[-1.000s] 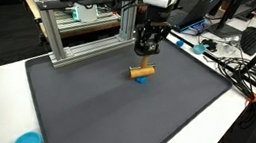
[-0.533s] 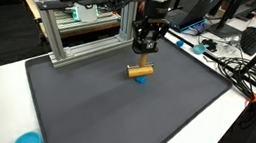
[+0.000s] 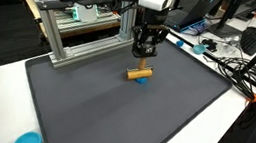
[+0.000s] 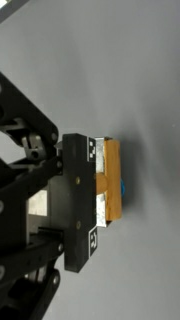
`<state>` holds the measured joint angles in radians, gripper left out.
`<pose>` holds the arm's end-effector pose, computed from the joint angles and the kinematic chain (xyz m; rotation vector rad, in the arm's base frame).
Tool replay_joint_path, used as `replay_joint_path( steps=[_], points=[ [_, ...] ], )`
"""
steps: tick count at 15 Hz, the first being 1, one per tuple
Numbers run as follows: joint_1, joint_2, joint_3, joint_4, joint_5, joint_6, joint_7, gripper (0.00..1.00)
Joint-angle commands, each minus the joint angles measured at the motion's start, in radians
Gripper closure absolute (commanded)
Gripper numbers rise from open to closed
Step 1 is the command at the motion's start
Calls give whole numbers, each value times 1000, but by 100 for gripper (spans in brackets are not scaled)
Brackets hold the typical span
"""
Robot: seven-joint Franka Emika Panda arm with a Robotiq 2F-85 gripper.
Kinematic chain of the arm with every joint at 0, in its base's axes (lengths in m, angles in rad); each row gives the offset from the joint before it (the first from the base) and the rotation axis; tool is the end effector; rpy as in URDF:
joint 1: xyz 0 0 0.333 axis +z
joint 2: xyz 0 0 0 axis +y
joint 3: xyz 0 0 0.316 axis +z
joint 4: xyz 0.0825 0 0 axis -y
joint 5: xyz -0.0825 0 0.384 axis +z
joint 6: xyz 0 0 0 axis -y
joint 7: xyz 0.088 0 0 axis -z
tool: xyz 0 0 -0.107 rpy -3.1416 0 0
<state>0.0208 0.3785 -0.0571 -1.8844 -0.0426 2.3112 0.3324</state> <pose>0.6344 -0.0217 0.3124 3.0514 -0.5178 0.0866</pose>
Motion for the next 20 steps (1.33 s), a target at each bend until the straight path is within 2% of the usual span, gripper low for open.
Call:
replay_joint_path(
  steps=[1, 13, 20],
  points=[
    [16, 31, -13, 19, -10, 47, 34, 78],
    [26, 161, -7, 161, -5, -67, 39, 78],
    [4, 185, 3, 195, 41, -33, 21, 78]
  ],
)
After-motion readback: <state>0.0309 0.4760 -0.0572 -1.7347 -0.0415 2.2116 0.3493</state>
